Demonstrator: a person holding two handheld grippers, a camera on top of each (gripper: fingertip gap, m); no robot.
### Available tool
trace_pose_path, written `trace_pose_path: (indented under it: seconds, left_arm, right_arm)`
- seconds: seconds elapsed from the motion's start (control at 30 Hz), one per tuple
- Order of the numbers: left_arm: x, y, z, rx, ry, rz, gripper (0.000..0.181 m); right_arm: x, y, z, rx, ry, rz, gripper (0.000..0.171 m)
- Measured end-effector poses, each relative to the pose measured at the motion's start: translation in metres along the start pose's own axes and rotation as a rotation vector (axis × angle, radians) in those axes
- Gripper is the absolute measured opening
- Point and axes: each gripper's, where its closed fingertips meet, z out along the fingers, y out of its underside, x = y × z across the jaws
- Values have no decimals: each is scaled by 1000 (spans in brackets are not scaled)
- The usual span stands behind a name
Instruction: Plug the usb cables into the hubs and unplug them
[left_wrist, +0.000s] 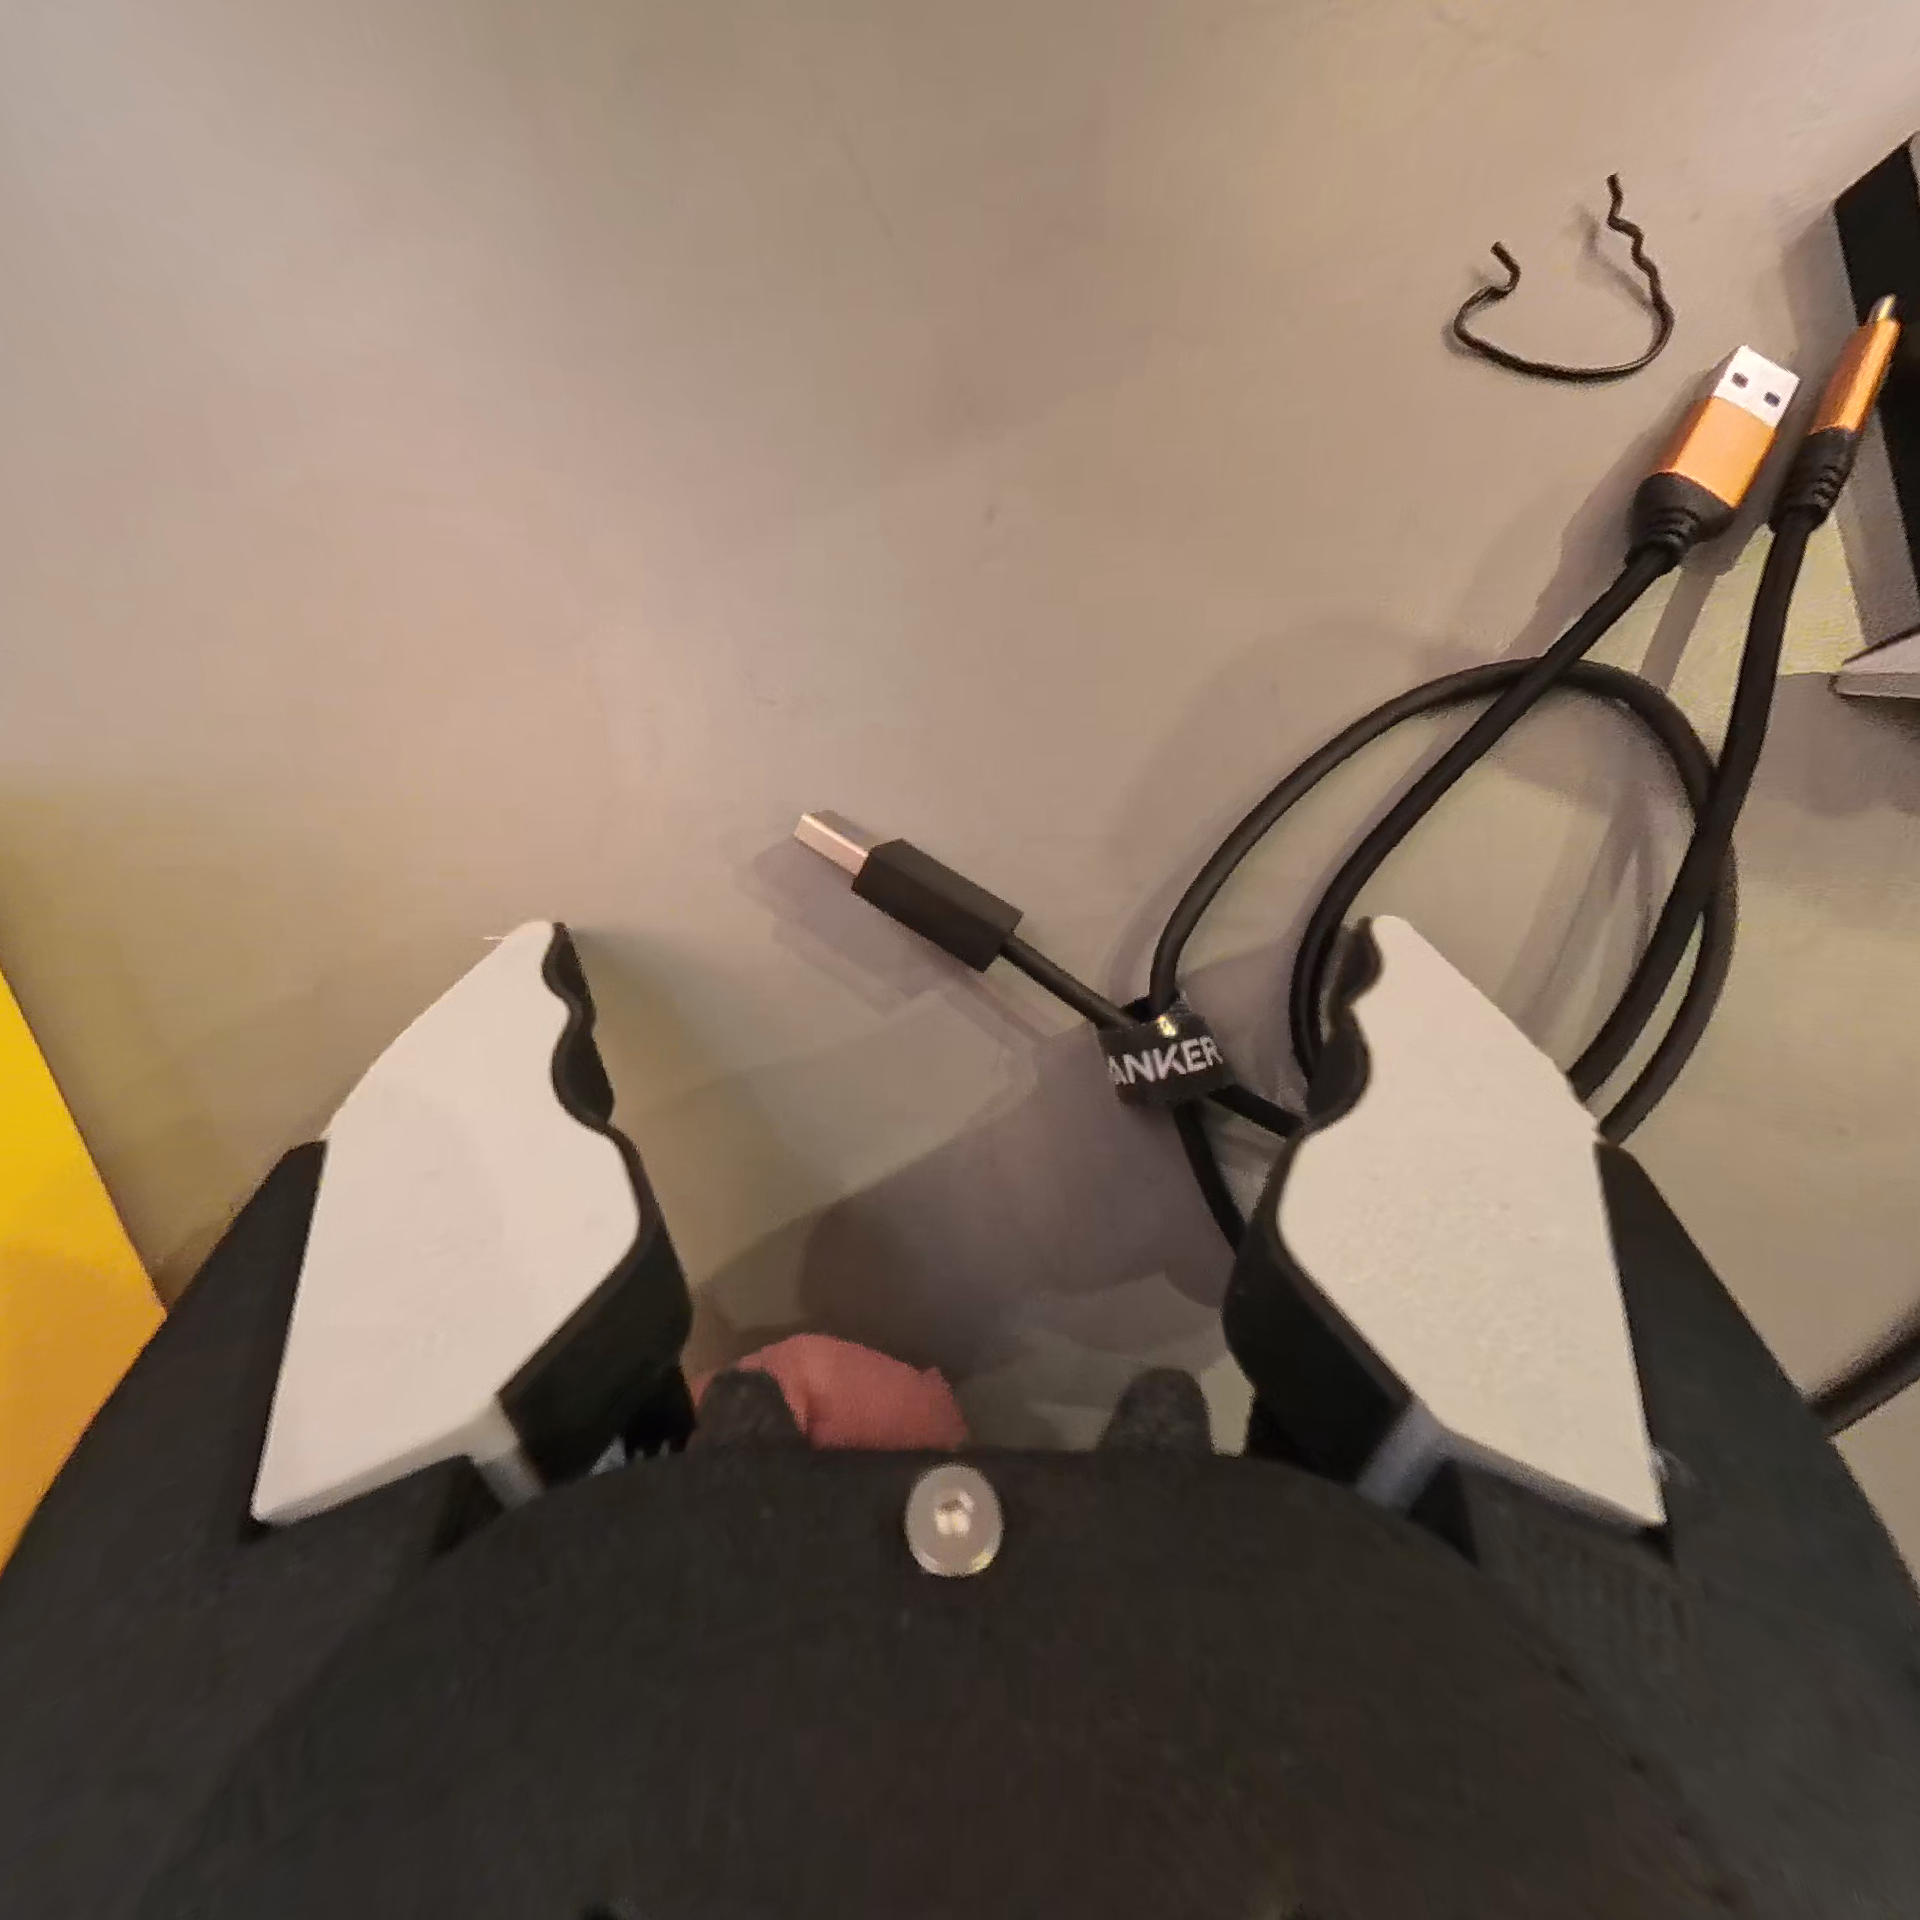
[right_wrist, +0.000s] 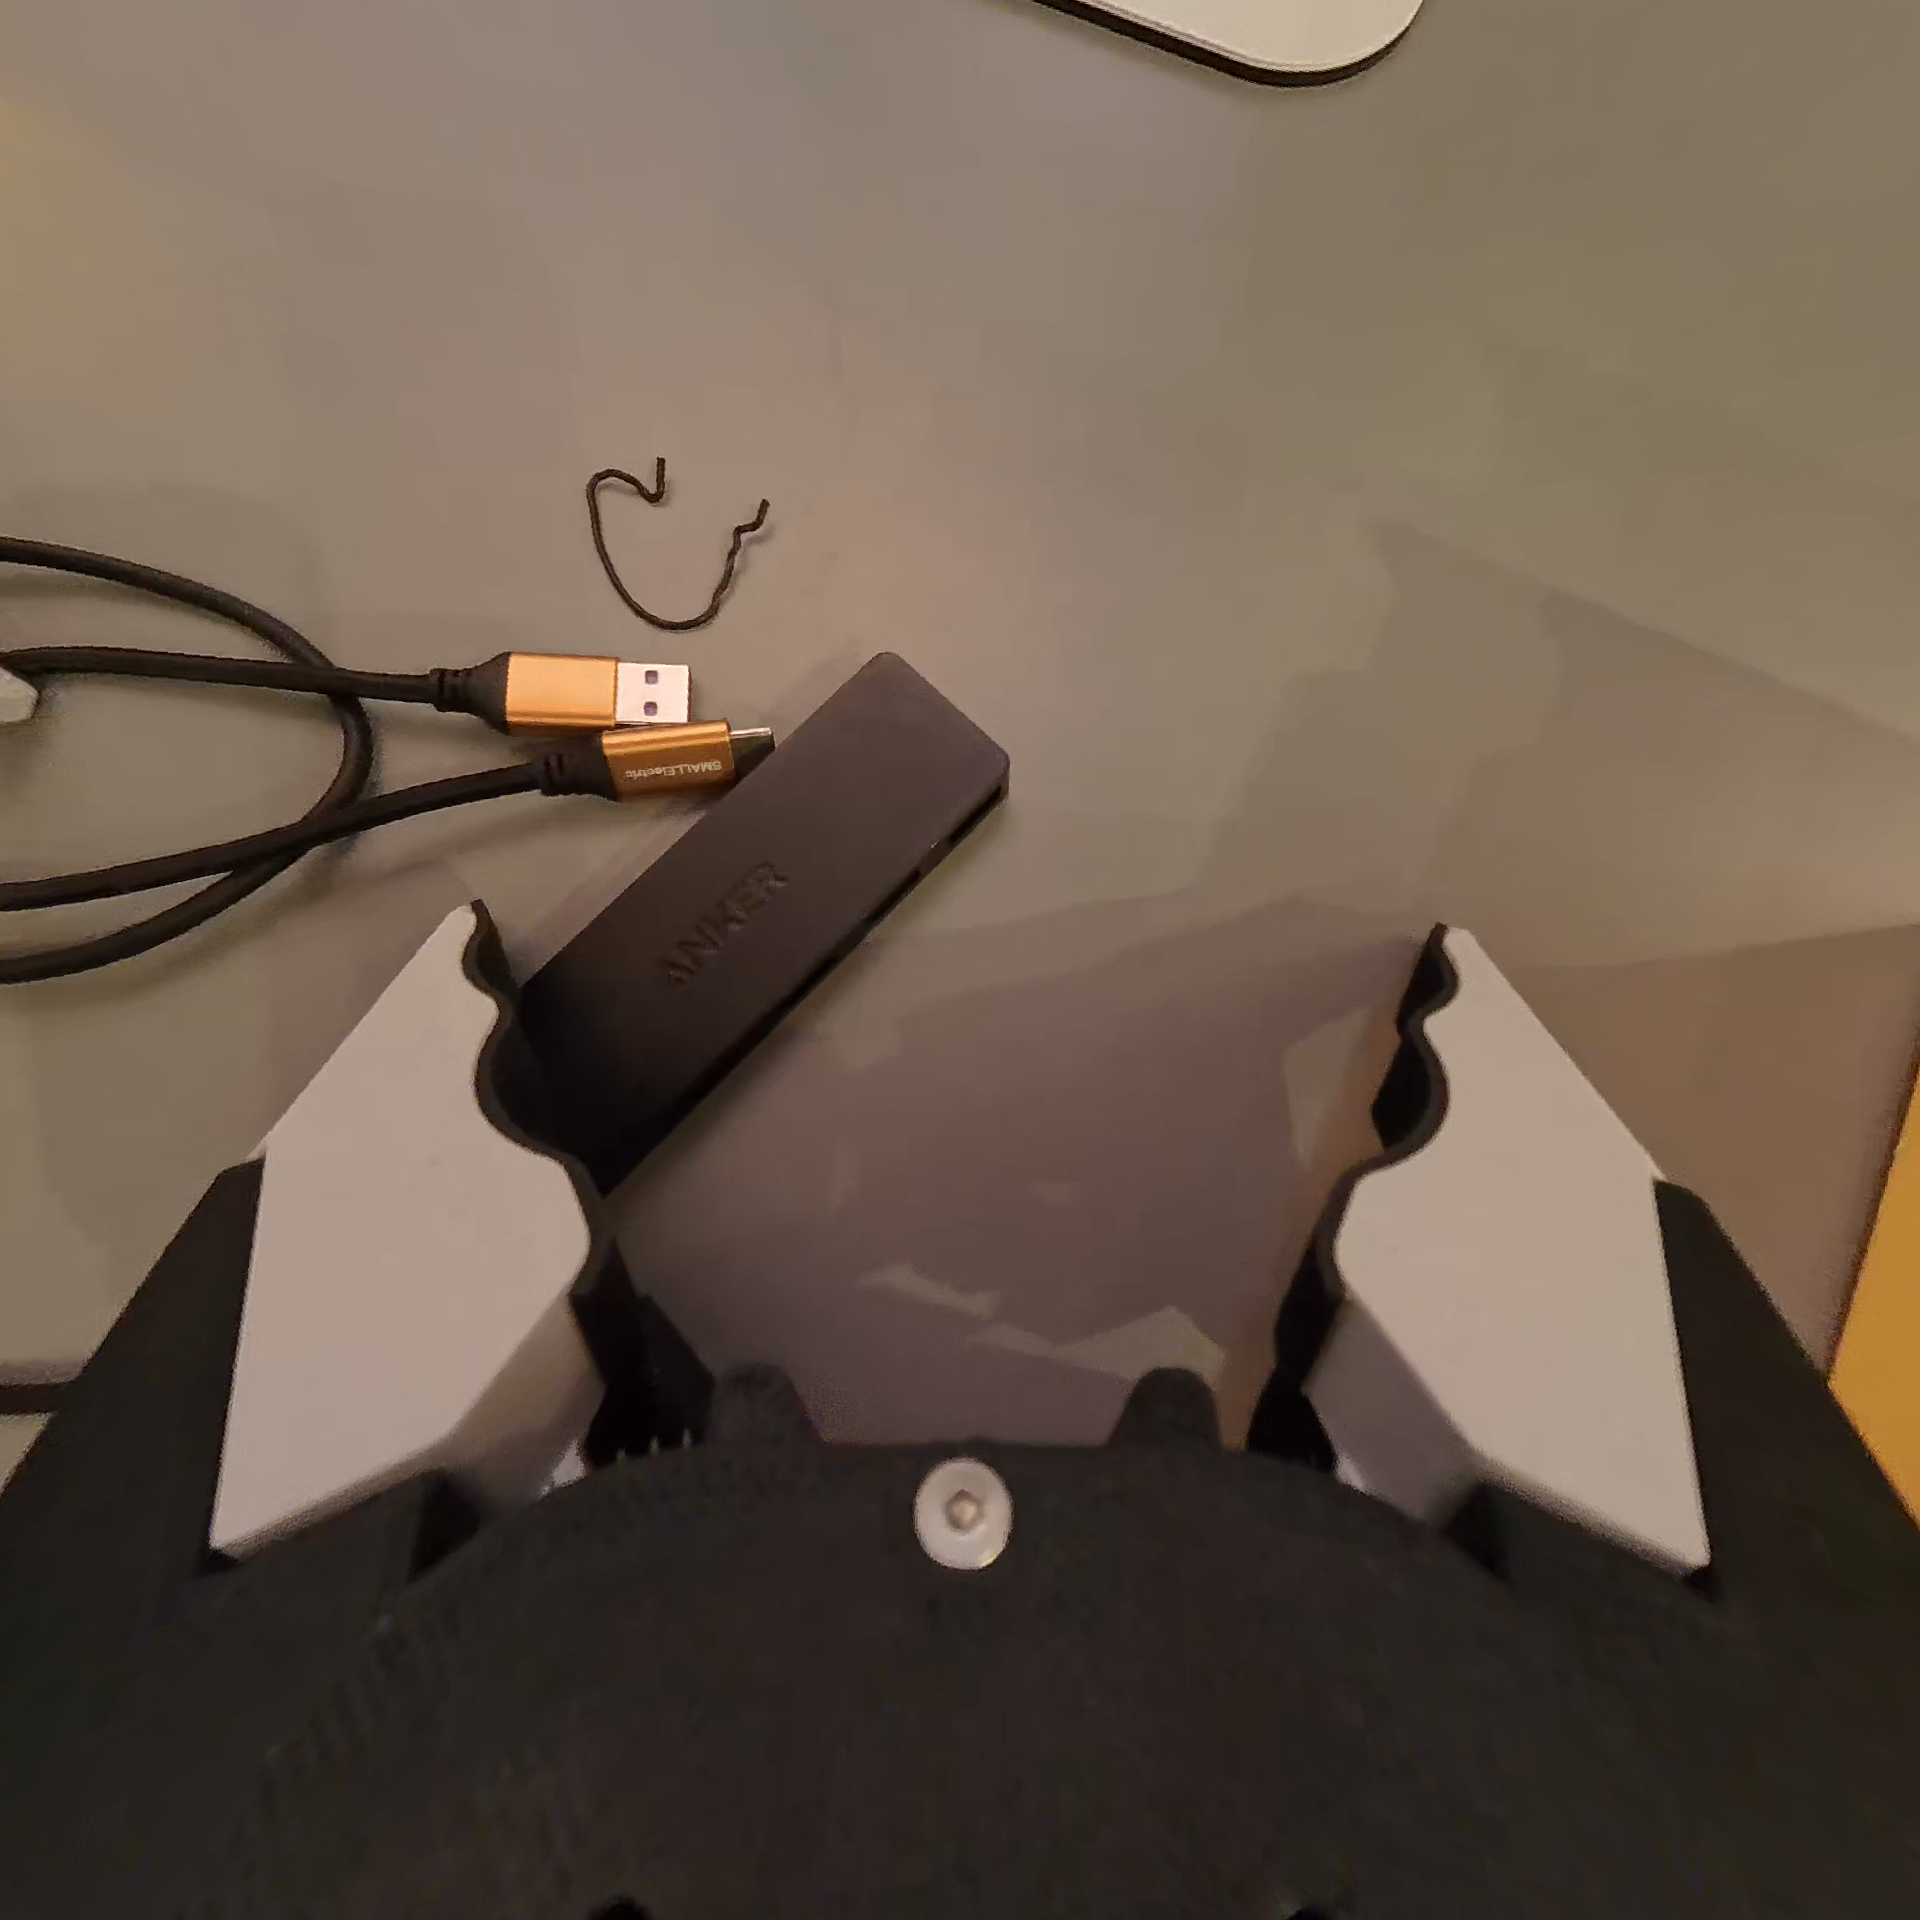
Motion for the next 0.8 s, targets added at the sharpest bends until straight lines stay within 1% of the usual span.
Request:
trace_pose_path:
  seconds: [0.07,0.1,0.17,0.23,0.33,0.47,0.5,0.53,0.57,0.6,0.8]
  left_arm:
    - [-2,1,-3,9,-20,-27,123]
    - [-3,1,-3,21,-33,-25,124]
    - [-7,2,-4,19,-48,-68,119]
    - [-14,4,-4,1,-80,-90,130]
    - [-11,6,-5,-3,-64,-83,123]
    - [-10,3,-7,31,-73,-19,123]
    - [-9,1,-8,55,-68,14,120]
    - [-5,1,-9,66,-48,38,112]
    - [-3,2,-10,67,-30,52,111]
    - [-4,3,-10,67,-26,62,115]
    - [-4,5,-7,57,46,63,116]
  right_arm:
    - [-2,2,-1,-17,5,3,160]
    - [-2,3,-2,-36,6,-4,160]
    - [-4,1,-2,-28,-2,-29,160]
    - [-5,2,-1,-7,-24,-19,161]
    - [-6,1,-1,-1,-25,-24,160]
    - [-6,1,-1,-3,-30,-26,159]
    - [-6,1,-1,-4,-37,-31,160]
    - [-6,2,-1,-4,-42,-34,160]
    - [-6,1,-1,-3,-41,-32,160]
    - [-6,1,-1,-2,-38,-28,160]
    - [-5,-2,3,-30,-40,-33,160]
